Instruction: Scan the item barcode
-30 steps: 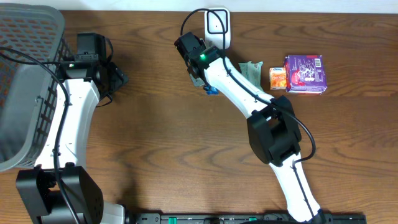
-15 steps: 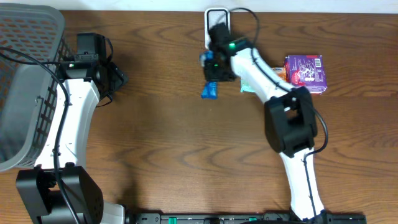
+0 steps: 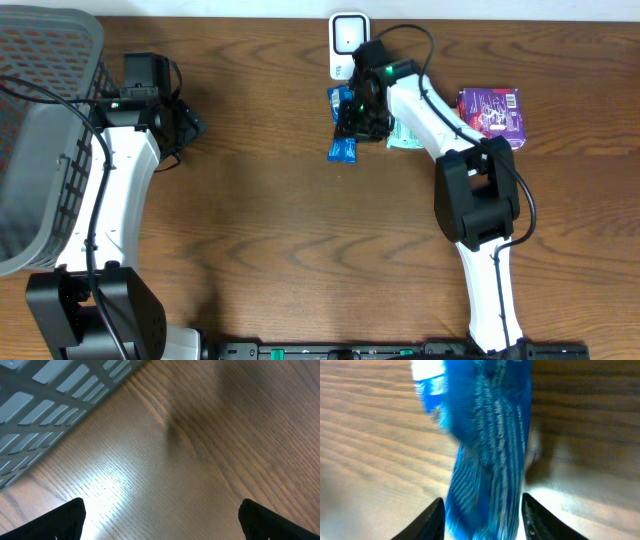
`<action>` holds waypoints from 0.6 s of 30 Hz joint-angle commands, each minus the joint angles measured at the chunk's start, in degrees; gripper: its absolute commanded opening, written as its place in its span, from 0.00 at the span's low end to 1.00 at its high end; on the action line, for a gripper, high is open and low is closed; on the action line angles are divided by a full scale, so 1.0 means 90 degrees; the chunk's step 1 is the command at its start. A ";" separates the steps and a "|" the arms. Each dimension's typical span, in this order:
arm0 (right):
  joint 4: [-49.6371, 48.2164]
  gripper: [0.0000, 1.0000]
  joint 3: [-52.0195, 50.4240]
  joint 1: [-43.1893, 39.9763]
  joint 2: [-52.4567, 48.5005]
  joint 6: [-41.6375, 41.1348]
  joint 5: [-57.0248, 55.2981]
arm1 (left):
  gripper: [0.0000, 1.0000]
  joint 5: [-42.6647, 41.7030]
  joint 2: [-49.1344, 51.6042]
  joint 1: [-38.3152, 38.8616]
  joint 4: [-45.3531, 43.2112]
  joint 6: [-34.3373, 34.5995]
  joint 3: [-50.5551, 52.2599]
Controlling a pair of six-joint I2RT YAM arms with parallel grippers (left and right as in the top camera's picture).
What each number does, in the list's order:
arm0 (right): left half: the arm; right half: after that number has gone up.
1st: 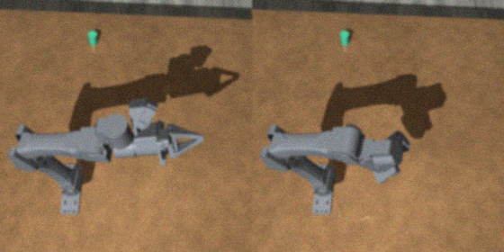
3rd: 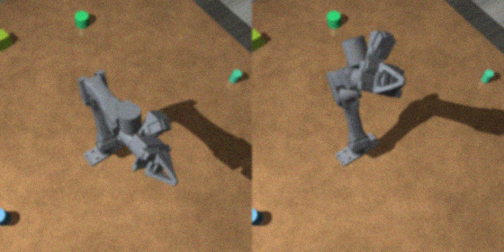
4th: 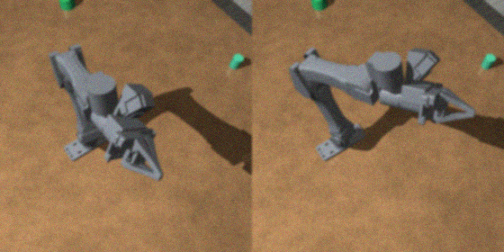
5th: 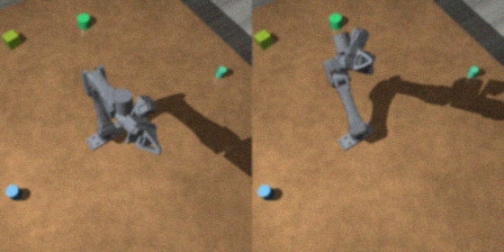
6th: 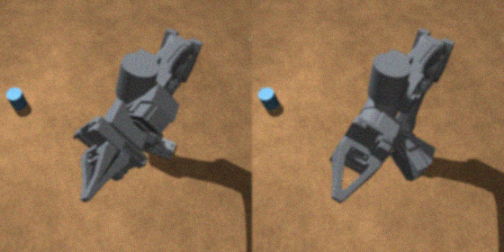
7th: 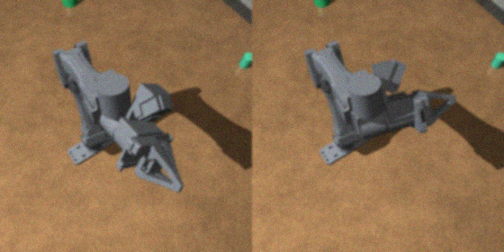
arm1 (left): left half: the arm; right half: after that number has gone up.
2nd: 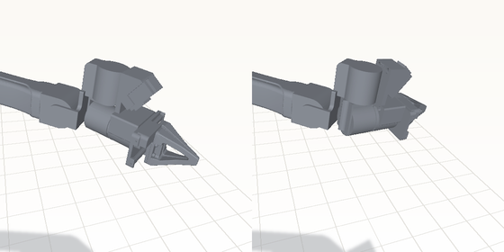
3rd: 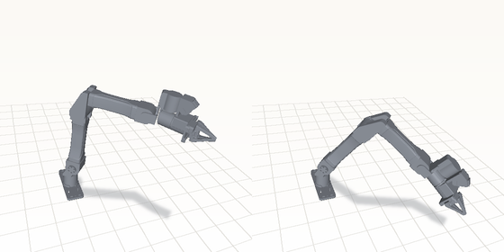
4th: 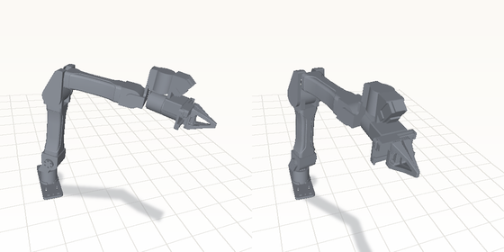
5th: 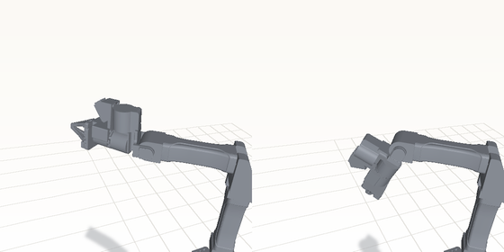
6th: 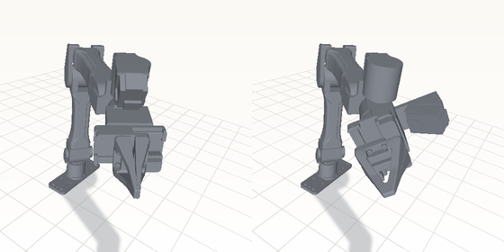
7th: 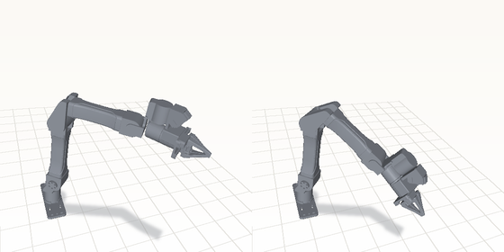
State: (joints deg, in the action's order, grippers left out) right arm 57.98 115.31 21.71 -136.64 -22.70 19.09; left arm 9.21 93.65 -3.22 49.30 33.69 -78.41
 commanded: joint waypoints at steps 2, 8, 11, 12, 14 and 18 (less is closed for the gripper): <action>0.0449 0.47 0.0993 -0.0022 0.0143 0.0510 -0.0197 | 0.98 0.0078 0.0024 -0.0015 0.0017 0.0075 -0.0002; 0.1336 0.67 0.1931 -0.0163 0.0146 0.0559 -0.0658 | 0.98 0.0078 0.0024 -0.0015 0.0017 0.0075 -0.0002; 0.1753 0.93 0.2351 -0.0355 0.0146 0.0755 -0.0658 | 0.98 0.0078 0.0024 -0.0015 0.0017 0.0075 -0.0002; 0.1846 0.99 0.2458 -0.0440 0.0146 0.0862 -0.0658 | 0.98 0.0075 0.0024 -0.0015 0.0017 0.0075 -0.0002; 0.1926 0.99 0.2567 -0.0593 0.0146 0.0911 -0.0656 | 0.98 0.0078 0.0024 -0.0015 0.0017 0.0075 -0.0002; 0.2079 0.99 0.2569 -0.0833 0.0146 0.0911 -0.0437 | 0.98 0.0078 0.0024 -0.0015 0.0017 0.0075 -0.0002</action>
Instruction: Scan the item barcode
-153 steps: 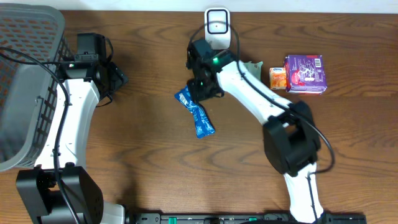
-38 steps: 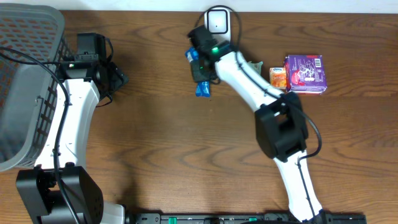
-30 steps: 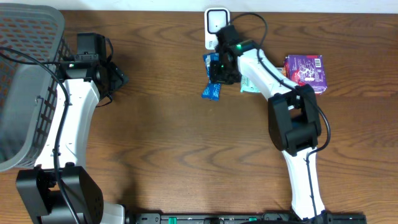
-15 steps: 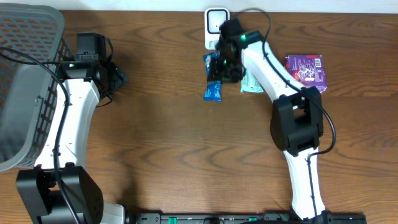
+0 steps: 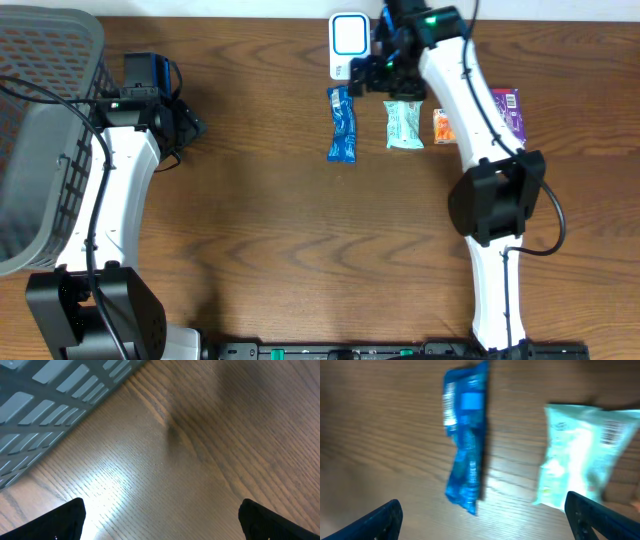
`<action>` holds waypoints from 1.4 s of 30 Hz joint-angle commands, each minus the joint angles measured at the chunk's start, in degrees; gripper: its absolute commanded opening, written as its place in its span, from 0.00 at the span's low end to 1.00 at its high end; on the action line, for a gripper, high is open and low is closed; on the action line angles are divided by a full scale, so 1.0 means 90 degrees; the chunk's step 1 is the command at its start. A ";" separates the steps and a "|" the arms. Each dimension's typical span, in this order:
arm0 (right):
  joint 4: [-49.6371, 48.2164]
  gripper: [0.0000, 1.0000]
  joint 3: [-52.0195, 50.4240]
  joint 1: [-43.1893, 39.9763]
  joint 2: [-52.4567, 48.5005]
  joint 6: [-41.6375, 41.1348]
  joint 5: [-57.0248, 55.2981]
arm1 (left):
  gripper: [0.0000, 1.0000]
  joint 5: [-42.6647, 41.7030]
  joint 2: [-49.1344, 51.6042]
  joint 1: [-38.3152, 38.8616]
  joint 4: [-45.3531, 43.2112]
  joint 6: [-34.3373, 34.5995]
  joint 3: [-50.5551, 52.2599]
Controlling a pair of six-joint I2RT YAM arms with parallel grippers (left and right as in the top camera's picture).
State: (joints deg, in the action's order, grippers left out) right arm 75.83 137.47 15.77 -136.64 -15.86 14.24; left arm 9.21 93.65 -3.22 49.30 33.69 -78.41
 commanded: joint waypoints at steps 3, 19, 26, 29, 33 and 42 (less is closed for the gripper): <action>0.0330 0.99 0.0097 -0.0248 0.0146 0.0153 0.0073 | 0.98 0.0075 0.0024 -0.0015 0.0017 0.0075 -0.0002; 0.1095 0.99 0.0136 -0.1229 0.0146 -0.0255 -0.2569 | 0.98 0.0075 0.0024 -0.0015 0.0017 0.0075 -0.0002; 0.1093 0.99 0.0136 -0.2086 0.0146 0.0143 -0.2880 | 0.98 0.0075 0.0024 -0.0015 0.0017 0.0075 -0.0002; 0.0991 0.99 0.0131 -0.2560 0.0146 0.0216 -0.2810 | 0.98 0.0078 0.0024 -0.0015 0.0017 0.0075 -0.0002; 0.0726 0.99 -0.0015 -0.3177 0.0143 0.1124 -0.1559 | 0.98 0.0078 0.0024 -0.0015 0.0017 0.0075 -0.0002; -0.0245 0.74 -0.1154 -0.4238 0.0143 0.2414 0.0427 | 0.98 0.0078 0.0024 -0.0015 0.0017 0.0075 -0.0002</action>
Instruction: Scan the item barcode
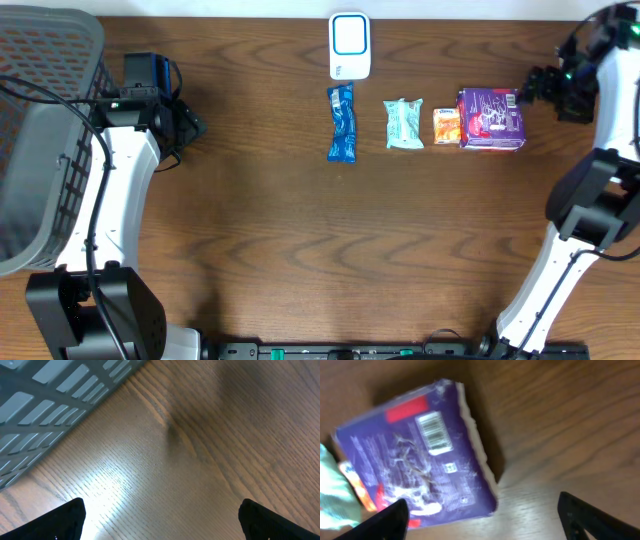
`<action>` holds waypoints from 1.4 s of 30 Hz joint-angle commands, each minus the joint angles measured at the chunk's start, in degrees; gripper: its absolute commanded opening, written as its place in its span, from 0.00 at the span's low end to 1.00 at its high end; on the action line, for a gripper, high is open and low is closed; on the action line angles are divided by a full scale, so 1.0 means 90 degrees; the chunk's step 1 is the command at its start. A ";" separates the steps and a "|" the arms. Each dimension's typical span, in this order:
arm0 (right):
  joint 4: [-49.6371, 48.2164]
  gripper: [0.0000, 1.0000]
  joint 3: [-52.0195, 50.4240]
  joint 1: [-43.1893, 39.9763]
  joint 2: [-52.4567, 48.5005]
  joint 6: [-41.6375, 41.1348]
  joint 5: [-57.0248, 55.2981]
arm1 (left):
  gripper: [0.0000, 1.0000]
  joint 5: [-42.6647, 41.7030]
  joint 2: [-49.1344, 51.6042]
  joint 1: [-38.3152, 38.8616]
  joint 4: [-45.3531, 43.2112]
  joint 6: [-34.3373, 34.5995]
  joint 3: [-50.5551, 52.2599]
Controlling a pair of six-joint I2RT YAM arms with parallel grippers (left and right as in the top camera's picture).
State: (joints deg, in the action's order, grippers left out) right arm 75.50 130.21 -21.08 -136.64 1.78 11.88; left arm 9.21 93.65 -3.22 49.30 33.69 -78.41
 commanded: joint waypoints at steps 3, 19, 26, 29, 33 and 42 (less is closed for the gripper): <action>-0.0680 0.66 -0.0850 -0.0357 0.0143 0.0529 0.1022 | 0.98 0.0078 0.0024 -0.0015 0.0017 0.0075 -0.0002; -0.2506 0.31 -0.3179 -0.0607 0.0143 0.1139 0.3077 | 0.98 0.0078 0.0024 -0.0015 0.0017 0.0075 -0.0002; -0.2314 0.01 -0.3082 -0.0605 0.0146 0.0879 0.3735 | 0.98 0.0078 0.0024 -0.0015 0.0017 0.0075 -0.0002; -0.2086 0.01 -0.2832 -0.0580 0.0148 0.0879 0.4318 | 0.98 0.0078 0.0024 -0.0015 0.0017 0.0075 -0.0002; -0.1532 0.01 -0.2205 -0.0432 0.0175 0.0882 0.4124 | 0.98 0.0078 0.0024 -0.0015 0.0017 0.0075 -0.0002; -0.1265 0.01 -0.1627 0.0461 0.0959 -0.0121 0.0542 | 0.98 0.0078 0.0024 -0.0015 0.0017 0.0075 -0.0002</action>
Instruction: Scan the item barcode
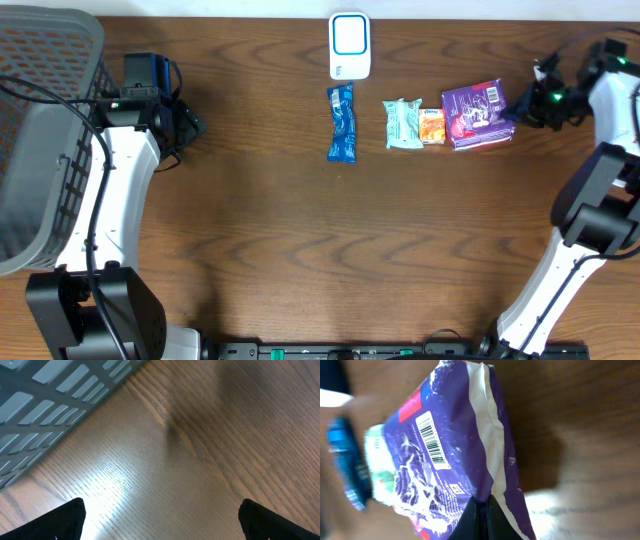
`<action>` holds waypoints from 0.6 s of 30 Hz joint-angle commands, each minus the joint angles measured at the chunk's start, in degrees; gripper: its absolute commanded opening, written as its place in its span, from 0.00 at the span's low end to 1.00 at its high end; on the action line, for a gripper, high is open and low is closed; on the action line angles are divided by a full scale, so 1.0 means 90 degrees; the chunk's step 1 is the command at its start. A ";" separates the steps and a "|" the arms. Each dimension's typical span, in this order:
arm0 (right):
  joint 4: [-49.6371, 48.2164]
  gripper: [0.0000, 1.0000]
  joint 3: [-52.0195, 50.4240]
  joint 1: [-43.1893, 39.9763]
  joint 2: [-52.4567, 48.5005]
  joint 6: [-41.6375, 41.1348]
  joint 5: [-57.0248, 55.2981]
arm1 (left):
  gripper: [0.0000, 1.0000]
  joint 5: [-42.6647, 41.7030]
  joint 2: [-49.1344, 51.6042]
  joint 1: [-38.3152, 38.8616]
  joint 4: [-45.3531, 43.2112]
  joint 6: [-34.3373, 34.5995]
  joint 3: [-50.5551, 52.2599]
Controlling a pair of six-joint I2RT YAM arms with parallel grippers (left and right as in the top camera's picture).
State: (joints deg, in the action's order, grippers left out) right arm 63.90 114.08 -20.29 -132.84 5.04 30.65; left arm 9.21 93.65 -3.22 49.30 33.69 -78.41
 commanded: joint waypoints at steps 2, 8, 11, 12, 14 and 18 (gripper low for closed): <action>0.0022 0.01 0.0165 0.0653 0.0719 -0.0668 -0.2346 | 0.98 0.0075 0.0024 -0.0015 0.0017 0.0075 -0.0002; 0.0000 0.02 0.0153 0.1285 0.0852 -0.0911 -0.3631 | 0.98 0.0078 0.0024 -0.0015 0.0017 0.0075 -0.0002; -0.0024 0.63 0.0141 0.1331 0.0780 -0.0916 -0.3570 | 0.98 0.0078 0.0024 -0.0015 0.0017 0.0075 -0.0002; -0.0024 0.75 0.0126 0.1309 0.0763 -0.0918 -0.3504 | 0.98 0.0078 0.0024 -0.0015 0.0017 0.0075 -0.0002; -0.0024 0.87 0.0092 0.1239 0.0755 -0.0916 -0.3337 | 0.98 0.0075 0.0024 -0.0015 0.0017 0.0075 -0.0002; -0.0002 0.94 0.0051 0.0928 0.0753 -0.0906 -0.2939 | 0.98 0.0078 0.0024 -0.0015 0.0017 0.0075 -0.0002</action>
State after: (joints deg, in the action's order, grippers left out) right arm 63.66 114.69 -9.45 -126.06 -2.44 2.37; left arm 9.21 93.65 -3.22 49.30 33.69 -78.41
